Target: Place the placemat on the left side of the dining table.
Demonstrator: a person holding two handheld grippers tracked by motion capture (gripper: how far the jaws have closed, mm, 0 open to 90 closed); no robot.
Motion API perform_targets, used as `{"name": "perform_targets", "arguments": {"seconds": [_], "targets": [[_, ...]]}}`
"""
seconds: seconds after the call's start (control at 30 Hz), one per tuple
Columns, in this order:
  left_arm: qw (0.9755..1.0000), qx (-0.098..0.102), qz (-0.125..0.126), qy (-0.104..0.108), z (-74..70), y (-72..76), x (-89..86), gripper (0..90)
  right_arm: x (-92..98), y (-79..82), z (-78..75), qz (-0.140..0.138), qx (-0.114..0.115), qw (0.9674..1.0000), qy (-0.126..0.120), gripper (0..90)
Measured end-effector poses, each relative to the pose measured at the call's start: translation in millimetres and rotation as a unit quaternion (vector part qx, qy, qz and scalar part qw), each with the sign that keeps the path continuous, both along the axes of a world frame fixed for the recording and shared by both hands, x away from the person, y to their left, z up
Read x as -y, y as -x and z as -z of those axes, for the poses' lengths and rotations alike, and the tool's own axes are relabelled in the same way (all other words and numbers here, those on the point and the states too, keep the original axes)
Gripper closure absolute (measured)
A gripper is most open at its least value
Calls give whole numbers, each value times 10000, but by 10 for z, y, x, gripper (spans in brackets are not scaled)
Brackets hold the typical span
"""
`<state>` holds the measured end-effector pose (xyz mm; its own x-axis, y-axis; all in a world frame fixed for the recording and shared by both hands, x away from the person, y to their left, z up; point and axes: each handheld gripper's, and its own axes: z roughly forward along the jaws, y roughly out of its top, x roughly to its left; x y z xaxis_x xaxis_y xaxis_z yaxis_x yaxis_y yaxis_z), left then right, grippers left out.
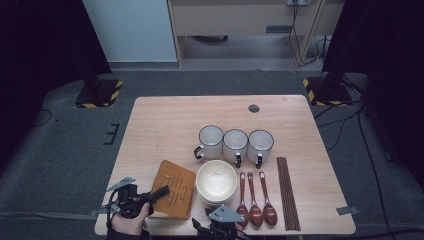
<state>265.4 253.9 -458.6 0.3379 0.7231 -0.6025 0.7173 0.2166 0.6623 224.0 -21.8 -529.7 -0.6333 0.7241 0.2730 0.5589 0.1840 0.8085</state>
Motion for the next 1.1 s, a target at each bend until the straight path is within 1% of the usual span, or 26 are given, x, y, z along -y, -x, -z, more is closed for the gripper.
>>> {"name": "perform_targets", "arguments": {"seconds": [0.13,0.23,0.27,0.33,0.5,0.63,0.93,1.1], "targets": [[9999,127,-78,32,-37,1,-40,857,-1,-8,5,-91,17,9999,55,404],[9998,180,-95,36,-57,-1,-56,857,9,-11,-2,-174,-19,9998,108,387],[9997,197,-108,35,-61,-2,-60,857,20,-15,-9,-190,1,9997,132,382],[9996,237,-139,30,-76,-10,-71,857,44,-23,-29,-216,-13,9997,108,373],[9993,324,-196,32,-114,-25,-103,857,107,-41,-84,-307,-31,9994,157,349],[9990,379,-243,26,-150,-41,-146,857,169,-37,-120,-366,-74,9992,145,333],[9977,542,-401,81,-236,-100,-275,857,330,-27,-169,-351,-105,9992,186,315],[9967,633,-498,120,-288,-154,-343,857,460,-29,-204,-339,-46,9992,186,289]]}}
